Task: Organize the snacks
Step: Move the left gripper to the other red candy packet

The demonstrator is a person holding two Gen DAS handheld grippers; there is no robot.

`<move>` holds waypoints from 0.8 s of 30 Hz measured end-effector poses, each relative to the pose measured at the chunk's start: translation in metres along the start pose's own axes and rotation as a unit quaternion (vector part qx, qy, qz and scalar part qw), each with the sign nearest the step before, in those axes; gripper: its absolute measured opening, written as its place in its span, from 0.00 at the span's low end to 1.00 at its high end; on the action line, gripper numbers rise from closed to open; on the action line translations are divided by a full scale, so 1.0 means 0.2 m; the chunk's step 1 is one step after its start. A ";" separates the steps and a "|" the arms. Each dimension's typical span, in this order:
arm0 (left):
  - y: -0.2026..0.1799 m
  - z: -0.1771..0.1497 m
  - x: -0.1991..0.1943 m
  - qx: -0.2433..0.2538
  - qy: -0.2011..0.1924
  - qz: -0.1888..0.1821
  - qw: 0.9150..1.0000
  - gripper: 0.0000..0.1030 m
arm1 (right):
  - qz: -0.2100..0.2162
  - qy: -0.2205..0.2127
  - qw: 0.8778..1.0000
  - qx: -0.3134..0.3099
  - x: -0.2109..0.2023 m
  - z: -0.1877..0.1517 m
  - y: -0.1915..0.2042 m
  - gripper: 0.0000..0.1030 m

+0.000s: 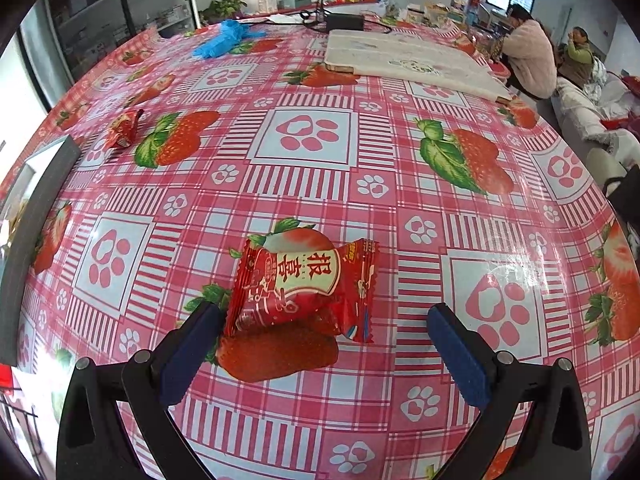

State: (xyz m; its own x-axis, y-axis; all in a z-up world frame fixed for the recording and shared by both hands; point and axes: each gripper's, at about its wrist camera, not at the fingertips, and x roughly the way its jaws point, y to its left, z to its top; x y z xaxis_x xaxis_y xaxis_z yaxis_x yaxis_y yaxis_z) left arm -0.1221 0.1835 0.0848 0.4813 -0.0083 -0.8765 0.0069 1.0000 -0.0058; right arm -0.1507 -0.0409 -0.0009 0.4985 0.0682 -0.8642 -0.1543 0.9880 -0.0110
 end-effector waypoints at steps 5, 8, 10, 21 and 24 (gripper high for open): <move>0.04 0.21 0.29 -0.042 0.008 0.005 0.999 0.93 | 0.001 -0.013 1.000 -0.002 -0.01 -0.01 0.00 1.00; 0.05 0.27 0.46 -0.040 0.025 0.042 0.998 0.93 | 0.001 -0.017 1.000 -0.002 -0.01 -0.02 0.00 1.00; 0.08 0.28 0.54 -0.048 0.039 0.046 0.997 0.93 | 0.001 -0.015 1.000 -0.002 -0.01 -0.01 0.00 1.00; 0.05 0.31 0.61 -0.040 0.018 0.026 0.999 0.80 | -0.001 0.030 1.000 0.005 0.05 0.11 0.04 1.00; 0.01 0.32 0.58 -0.018 0.013 0.016 1.000 0.34 | 0.000 0.035 0.999 -0.003 0.05 0.11 0.06 0.97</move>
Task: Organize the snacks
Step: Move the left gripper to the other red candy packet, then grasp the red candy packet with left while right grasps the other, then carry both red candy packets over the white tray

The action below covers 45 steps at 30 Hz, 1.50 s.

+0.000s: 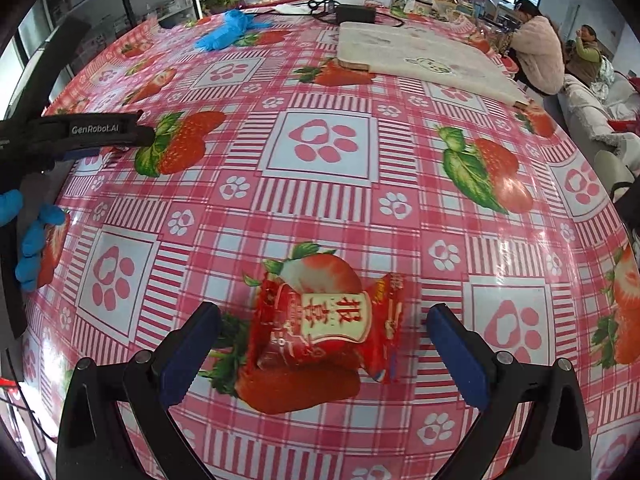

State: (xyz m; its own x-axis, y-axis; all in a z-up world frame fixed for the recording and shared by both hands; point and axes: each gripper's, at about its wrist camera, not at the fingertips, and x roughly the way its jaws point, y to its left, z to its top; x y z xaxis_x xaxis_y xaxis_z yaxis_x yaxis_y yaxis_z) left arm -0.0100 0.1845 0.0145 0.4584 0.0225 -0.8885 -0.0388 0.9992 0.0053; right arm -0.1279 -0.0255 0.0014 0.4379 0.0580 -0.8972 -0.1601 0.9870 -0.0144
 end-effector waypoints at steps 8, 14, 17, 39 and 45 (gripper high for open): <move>0.03 -0.21 -0.17 -0.021 0.007 -0.055 0.998 0.33 | 0.018 -0.008 1.000 -0.008 -0.07 -0.01 0.04 0.46; 0.01 -0.43 -0.36 0.005 -0.008 -0.049 0.999 0.33 | 0.064 -0.007 0.998 -0.005 -0.14 -0.11 0.10 0.44; 0.02 -0.52 -0.42 0.012 -0.011 -0.042 0.999 0.33 | 0.067 -0.009 0.998 -0.017 -0.16 -0.14 0.13 0.44; 0.04 -0.68 -0.48 0.007 -0.005 -0.046 0.999 0.33 | 0.081 -0.016 0.997 -0.011 -0.24 -0.18 0.15 0.44; 0.08 -0.65 -0.58 0.003 -0.024 -0.059 0.998 0.33 | 0.088 -0.023 0.996 -0.010 -0.29 -0.15 0.15 0.44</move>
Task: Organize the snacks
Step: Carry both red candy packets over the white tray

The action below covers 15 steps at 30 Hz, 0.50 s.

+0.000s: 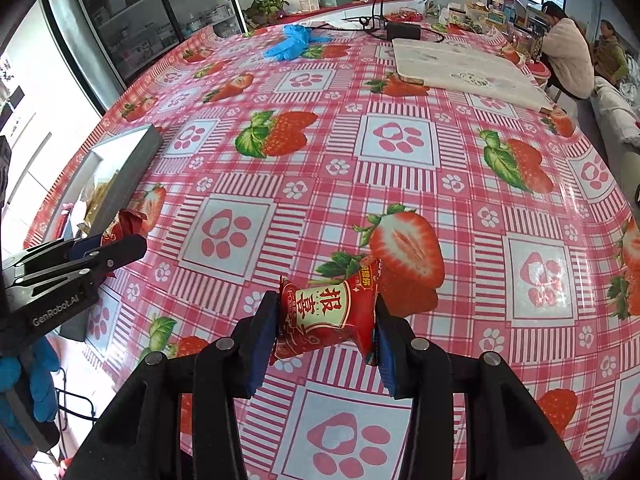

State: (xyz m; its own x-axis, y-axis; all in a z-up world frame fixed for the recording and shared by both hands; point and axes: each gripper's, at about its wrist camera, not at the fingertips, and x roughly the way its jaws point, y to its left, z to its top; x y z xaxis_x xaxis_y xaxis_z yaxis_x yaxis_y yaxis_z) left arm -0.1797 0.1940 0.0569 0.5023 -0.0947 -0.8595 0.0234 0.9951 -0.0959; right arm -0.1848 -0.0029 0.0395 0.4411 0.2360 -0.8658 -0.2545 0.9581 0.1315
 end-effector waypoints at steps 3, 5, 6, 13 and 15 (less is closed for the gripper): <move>0.03 0.02 -0.06 -0.002 -0.011 -0.002 1.000 0.33 | 0.007 -0.004 1.000 -0.001 -0.02 0.03 0.02 0.44; 0.06 0.03 -0.10 -0.004 -0.019 -0.003 1.000 0.33 | 0.016 -0.003 1.000 -0.001 -0.02 0.05 0.04 0.44; 0.09 0.03 -0.14 -0.005 -0.027 -0.003 1.000 0.33 | 0.022 -0.004 1.000 -0.003 -0.03 0.07 0.07 0.44; 0.31 0.07 -0.32 -0.015 -0.054 0.022 0.998 0.33 | 0.060 -0.007 0.997 -0.048 -0.05 0.23 0.33 0.44; 0.39 0.07 -0.36 -0.017 -0.058 0.037 0.997 0.33 | 0.077 -0.006 0.995 -0.069 -0.04 0.30 0.46 0.44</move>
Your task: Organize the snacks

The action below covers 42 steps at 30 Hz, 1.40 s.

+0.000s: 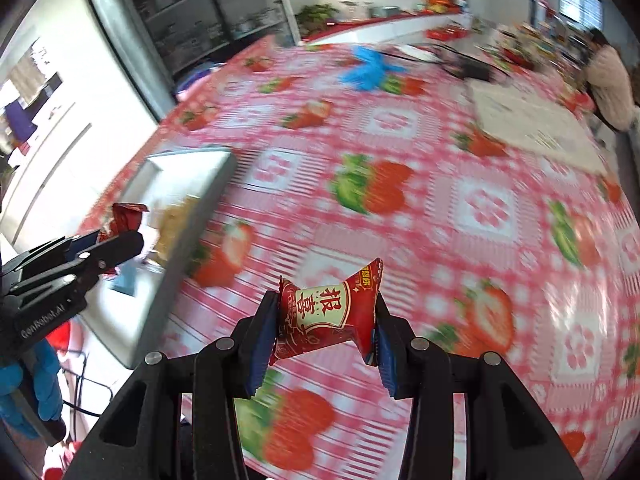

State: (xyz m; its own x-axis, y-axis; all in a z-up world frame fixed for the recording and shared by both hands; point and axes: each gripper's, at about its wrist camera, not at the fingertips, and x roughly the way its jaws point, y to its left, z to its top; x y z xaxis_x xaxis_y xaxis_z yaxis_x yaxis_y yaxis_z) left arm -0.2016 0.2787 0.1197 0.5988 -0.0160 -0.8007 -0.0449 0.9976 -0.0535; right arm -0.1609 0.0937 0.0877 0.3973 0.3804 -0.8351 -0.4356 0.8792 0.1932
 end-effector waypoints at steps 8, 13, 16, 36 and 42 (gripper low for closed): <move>0.37 0.00 -0.02 -0.029 -0.002 0.060 0.998 0.33 | 0.050 0.012 0.996 -0.072 0.16 0.28 0.44 0.44; 0.51 -0.06 0.12 -0.063 0.028 0.064 0.996 0.33 | 0.066 0.049 0.992 -0.096 0.38 0.42 0.66 0.44; 0.55 -0.09 0.18 -0.074 0.041 0.062 0.994 0.33 | 0.056 0.071 0.990 -0.104 0.51 0.44 0.71 0.44; 0.59 -0.13 0.28 -0.098 0.082 0.110 0.986 0.93 | 0.040 0.113 0.988 -0.094 0.57 0.46 0.71 0.99; 0.58 -0.16 0.21 -0.103 0.069 0.107 0.987 0.93 | 0.024 0.107 0.987 -0.116 0.49 0.43 0.73 0.99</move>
State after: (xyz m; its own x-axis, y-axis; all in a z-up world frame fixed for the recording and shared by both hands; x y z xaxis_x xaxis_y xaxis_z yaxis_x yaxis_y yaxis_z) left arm -0.2063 0.3923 0.0606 0.4445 0.1694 -0.8796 -0.3284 0.9444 0.0159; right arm -0.1166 0.2836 0.0773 0.2025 0.3283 -0.9226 -0.6324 0.7632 0.1327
